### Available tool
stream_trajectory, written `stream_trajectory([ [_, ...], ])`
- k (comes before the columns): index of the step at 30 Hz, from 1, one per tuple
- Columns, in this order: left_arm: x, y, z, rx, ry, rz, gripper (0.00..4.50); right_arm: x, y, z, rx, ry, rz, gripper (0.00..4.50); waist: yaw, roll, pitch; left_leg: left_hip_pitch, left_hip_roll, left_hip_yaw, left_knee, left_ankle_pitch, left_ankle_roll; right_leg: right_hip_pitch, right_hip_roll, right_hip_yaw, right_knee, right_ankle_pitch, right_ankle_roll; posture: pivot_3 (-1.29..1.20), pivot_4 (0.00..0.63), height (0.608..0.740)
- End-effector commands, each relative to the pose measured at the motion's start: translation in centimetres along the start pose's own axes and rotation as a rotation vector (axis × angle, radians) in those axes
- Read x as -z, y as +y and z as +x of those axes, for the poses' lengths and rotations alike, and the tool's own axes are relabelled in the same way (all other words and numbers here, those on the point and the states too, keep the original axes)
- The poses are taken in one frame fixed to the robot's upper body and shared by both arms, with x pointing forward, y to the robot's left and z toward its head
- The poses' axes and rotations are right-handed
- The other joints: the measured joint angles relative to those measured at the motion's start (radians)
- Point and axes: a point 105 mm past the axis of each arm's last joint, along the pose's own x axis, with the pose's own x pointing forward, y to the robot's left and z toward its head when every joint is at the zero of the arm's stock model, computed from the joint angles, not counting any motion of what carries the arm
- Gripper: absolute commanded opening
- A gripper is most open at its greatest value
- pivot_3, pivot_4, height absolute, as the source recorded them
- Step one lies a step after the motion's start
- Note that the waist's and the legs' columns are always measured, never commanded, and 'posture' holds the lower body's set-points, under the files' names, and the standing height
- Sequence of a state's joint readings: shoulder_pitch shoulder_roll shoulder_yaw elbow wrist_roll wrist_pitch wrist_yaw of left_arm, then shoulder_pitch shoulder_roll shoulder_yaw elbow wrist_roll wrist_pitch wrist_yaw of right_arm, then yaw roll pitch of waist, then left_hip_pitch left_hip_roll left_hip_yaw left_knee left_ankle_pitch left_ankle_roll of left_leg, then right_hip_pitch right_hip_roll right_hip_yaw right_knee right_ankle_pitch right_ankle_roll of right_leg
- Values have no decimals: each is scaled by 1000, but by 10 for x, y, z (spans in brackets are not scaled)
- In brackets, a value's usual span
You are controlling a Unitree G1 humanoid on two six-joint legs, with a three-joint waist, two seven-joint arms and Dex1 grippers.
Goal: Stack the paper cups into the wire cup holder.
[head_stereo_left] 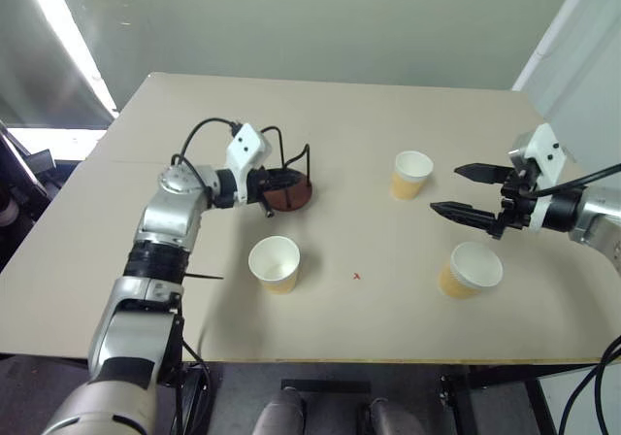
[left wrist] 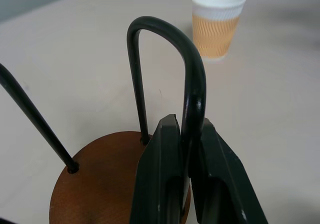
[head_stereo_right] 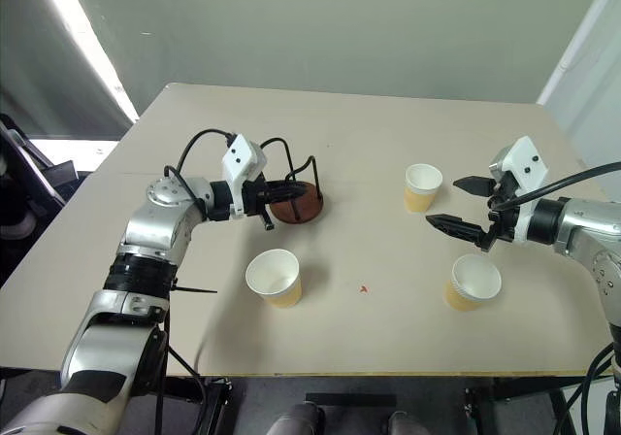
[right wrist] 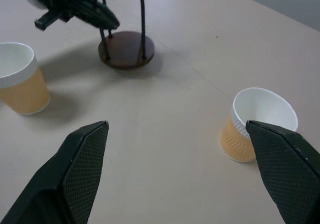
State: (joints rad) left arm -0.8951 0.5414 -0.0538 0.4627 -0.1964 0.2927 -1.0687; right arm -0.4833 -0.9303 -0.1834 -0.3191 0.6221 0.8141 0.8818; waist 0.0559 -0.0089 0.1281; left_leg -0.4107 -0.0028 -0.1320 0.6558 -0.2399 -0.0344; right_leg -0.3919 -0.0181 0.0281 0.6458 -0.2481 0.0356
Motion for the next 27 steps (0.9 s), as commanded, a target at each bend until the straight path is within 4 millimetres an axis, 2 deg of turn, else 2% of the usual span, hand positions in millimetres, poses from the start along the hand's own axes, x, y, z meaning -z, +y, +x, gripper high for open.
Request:
stream_trajectory([
  [1, -41, -17, 1, 118, -79, 88, 16, -23, 3, -16, -1, -35, -76, 4500, 0, 0, 0, -1, 0, 0, 1, 0, 0, 0, 0, 0, 0, 0, 0, 0, 150, 740],
  [4, -52, -36, 2, 222, -89, 99, 16, -25, 10, -22, -39, -14, -89, 4500, 3, 0, 0, -6, 0, 0, 5, -1, 2, -3, 0, 0, 0, 0, 2, 0, 150, 740],
  [7, -60, -69, 1, 386, -86, 99, 16, -26, 18, -32, -75, 22, -104, 4500, 5, 0, 0, -9, 0, 0, 8, -2, 2, -4, 0, 0, 0, 1, 3, 0, 150, 740],
  [12, -63, -99, 0, 535, -65, 72, 16, -28, 26, -41, -113, 61, -111, 4500, 6, 0, 0, -8, 0, 2, 9, -2, 2, -4, 0, 1, 1, 1, 4, 0, 150, 740],
  [14, -57, -112, 1, 598, -36, 61, 16, -30, 28, -43, -121, 65, -114, 4500, 6, 0, 0, -8, 0, 2, 9, -2, 2, -4, 0, 2, 1, 2, 5, 0, 150, 740],
  [22, -39, -134, 5, 703, 34, 80, 16, -34, 36, -50, -141, 77, -120, 4500, 7, 0, 0, -8, 0, 2, 11, -3, 3, -4, 0, 3, 1, 2, 6, 0, 150, 740],
  [27, -33, -144, 11, 739, 39, 80, 16, -34, 32, -54, -115, 90, -129, 4500, 8, 0, 0, -8, 0, 2, 11, -3, 4, -4, -1, 3, 1, 2, 7, 0, 150, 740],
])
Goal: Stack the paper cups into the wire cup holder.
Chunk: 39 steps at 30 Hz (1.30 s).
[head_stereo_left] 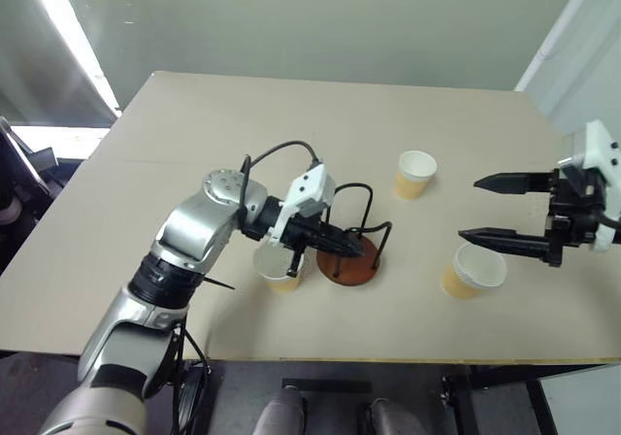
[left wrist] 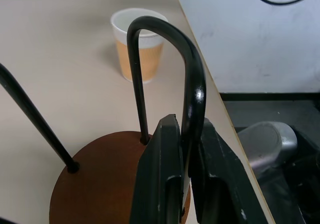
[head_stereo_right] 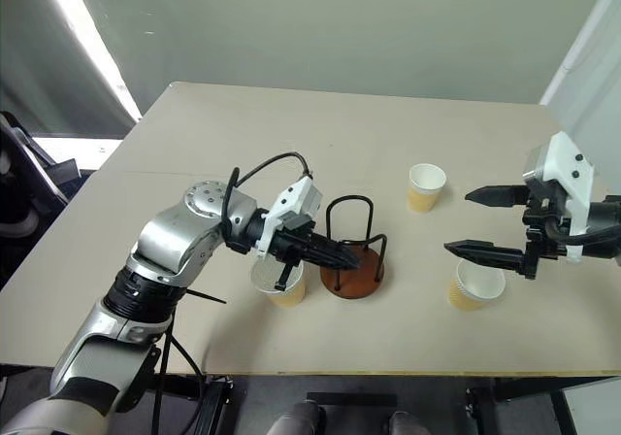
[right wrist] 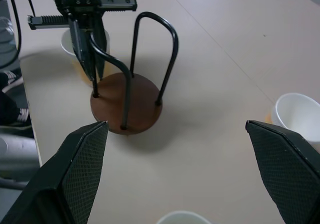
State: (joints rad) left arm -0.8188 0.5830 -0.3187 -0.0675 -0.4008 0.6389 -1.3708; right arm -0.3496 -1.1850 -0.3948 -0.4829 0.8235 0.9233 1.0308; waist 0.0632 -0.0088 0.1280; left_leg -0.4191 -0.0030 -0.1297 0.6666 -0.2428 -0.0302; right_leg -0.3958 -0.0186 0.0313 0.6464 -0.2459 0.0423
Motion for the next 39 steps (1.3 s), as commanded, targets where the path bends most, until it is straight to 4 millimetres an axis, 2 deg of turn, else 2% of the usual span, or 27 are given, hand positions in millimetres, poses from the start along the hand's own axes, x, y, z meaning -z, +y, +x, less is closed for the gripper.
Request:
stream_trajectory([
  [1, -7, -7, 8, 37, -7, 61, 16, -11, 0, -8, 27, -16, -55, 4500, 0, 0, 0, 0, 0, 0, 0, 0, 0, 0, 0, 0, 0, 0, 0, 0, 150, 740],
  [14, 3, 4, 30, 14, 5, 111, 16, -10, -1, -5, 33, -21, -64, 4500, 1, 0, 0, 0, 0, 0, 1, 0, 1, 0, 0, 0, 0, 0, 1, 0, 150, 740],
  [20, 7, 10, 34, -16, -1, 109, 16, -10, -1, -4, 33, -19, -67, 4500, 1, 0, 0, 0, 0, 0, 1, -1, 1, 0, 0, 0, 0, 0, 1, 0, 150, 740],
  [24, 2, 11, 35, -17, -29, 111, 1205, -9, -1, -4, 31, -15, -66, 4500, 2, 0, 0, 0, 0, 0, 1, -1, 1, 0, 0, 0, 0, 0, 2, 0, 150, 740],
  [33, -2, 8, 26, -20, -14, 151, 4460, -7, -1, -3, 27, -6, -67, 4500, 2, 0, 0, 0, 0, 1, 2, -1, 1, 0, 0, 0, 0, 0, 2, 0, 150, 740],
  [39, -15, 18, 4, -124, -46, 177, 4460, -9, -3, -1, 33, -23, -72, 4500, 1, 0, 0, 0, 0, 1, 2, -1, 1, 0, 0, 1, 0, 0, 2, 0, 150, 740],
])
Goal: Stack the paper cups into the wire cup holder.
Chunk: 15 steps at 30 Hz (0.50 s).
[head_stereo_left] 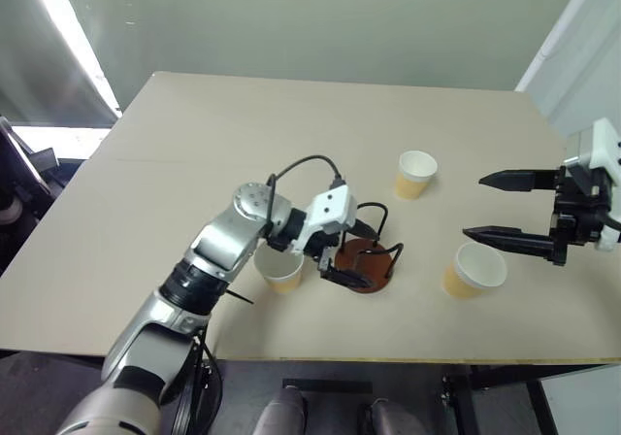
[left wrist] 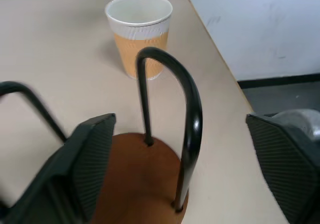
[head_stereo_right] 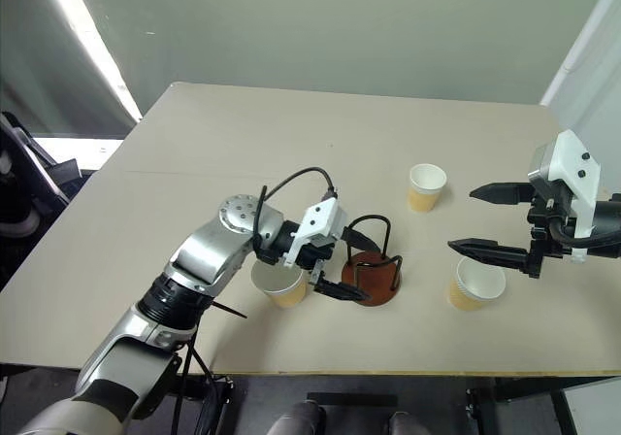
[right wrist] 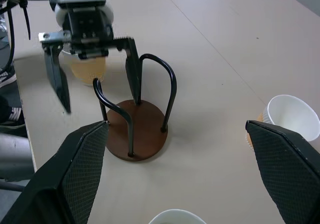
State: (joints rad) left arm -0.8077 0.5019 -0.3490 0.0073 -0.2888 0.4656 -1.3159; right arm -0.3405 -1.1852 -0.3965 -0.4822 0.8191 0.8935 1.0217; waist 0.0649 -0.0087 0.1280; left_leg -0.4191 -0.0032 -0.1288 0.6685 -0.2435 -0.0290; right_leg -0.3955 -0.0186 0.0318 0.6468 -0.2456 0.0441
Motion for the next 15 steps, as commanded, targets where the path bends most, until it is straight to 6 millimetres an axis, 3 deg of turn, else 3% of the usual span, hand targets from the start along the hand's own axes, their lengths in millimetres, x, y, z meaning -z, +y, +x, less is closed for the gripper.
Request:
stream_trajectory([
  [1, -23, 9, -16, -82, -60, 64, 4460, -9, -4, 0, 31, -19, -61, 4500, -1, 0, 0, 0, 0, 0, 0, 0, 0, 0, 0, 0, 0, 0, 0, 0, 150, 740],
  [12, -73, 21, -49, -243, -283, 2, 4460, -19, -33, 19, 62, -55, -146, 4500, -2, 0, 0, 0, 0, 0, 2, 0, 1, 0, 0, 0, 1, 1, 1, 0, 150, 740],
  [15, -76, 24, -65, -298, -290, -15, 4460, -13, -46, 26, 85, -7, -196, 4500, -3, 0, 0, 1, 0, 0, 2, 0, 1, 0, 0, 0, 1, 1, 1, 0, 150, 740],
])
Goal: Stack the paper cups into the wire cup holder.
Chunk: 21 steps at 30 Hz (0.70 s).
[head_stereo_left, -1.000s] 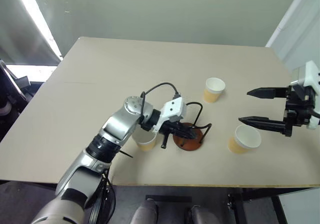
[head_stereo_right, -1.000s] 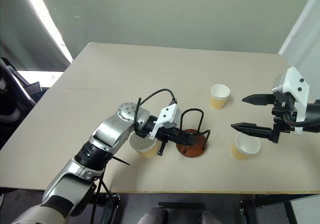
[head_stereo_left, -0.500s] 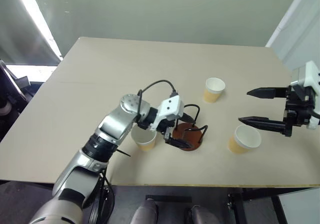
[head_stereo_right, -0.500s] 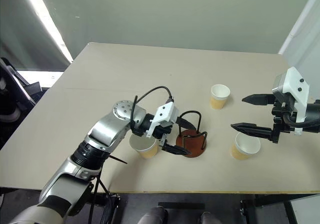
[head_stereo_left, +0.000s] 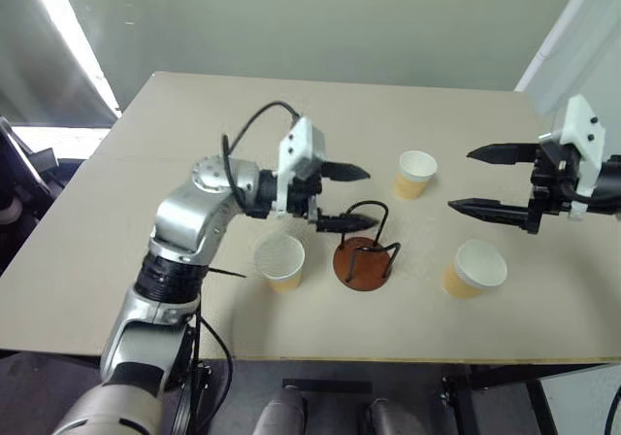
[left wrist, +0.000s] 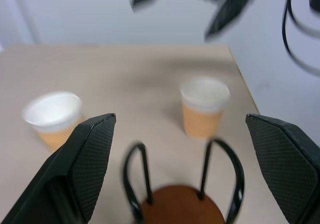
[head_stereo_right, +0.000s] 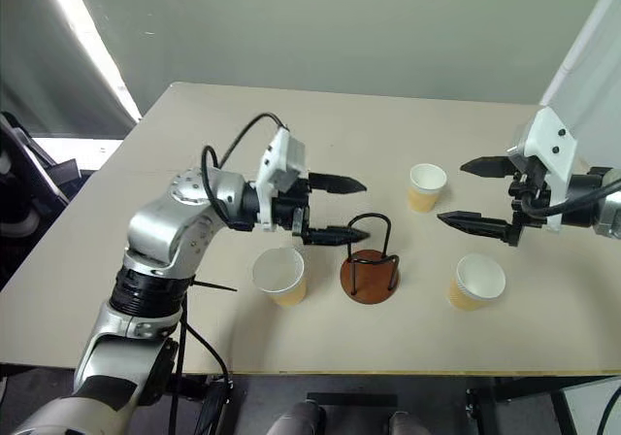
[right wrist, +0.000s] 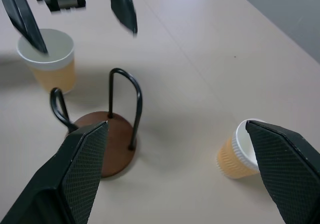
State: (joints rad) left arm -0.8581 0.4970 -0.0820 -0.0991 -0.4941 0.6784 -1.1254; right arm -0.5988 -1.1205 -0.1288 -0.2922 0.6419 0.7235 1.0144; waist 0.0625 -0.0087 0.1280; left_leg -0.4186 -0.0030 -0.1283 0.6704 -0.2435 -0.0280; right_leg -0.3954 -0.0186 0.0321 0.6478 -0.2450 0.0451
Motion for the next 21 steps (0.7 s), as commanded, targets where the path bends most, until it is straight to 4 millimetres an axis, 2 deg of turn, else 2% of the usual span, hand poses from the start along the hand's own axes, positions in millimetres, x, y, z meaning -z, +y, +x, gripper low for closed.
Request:
stream_trajectory([
  [1, -20, 4, -16, -57, -26, 40, 4460, 3, -13, 5, 26, 51, -101, 4500, -2, 0, 0, 0, 0, 0, 0, 0, 0, 0, 0, 0, 0, 0, 0, 0, 150, 740],
  [10, 0, 15, -65, -158, 127, 19, 4460, 28, -27, 40, -10, 187, -295, 4500, -9, 0, 0, 0, 0, 0, 0, 0, 0, -1, 0, 0, 0, 0, -1, 0, 150, 740],
  [14, 9, 30, -92, -273, 198, 42, 4460, 33, -37, 58, -18, 210, -365, 4500, -10, 1, 0, 0, 0, 0, -1, 0, 0, -2, 0, 0, 0, 1, -2, 0, 150, 740],
  [21, 11, 32, -95, -301, 182, 43, 4460, 47, -55, 70, -44, 301, -466, 4500, -6, 1, 0, -1, 0, -1, -2, -1, 1, -3, -1, -1, 0, 1, -3, 0, 150, 740],
])
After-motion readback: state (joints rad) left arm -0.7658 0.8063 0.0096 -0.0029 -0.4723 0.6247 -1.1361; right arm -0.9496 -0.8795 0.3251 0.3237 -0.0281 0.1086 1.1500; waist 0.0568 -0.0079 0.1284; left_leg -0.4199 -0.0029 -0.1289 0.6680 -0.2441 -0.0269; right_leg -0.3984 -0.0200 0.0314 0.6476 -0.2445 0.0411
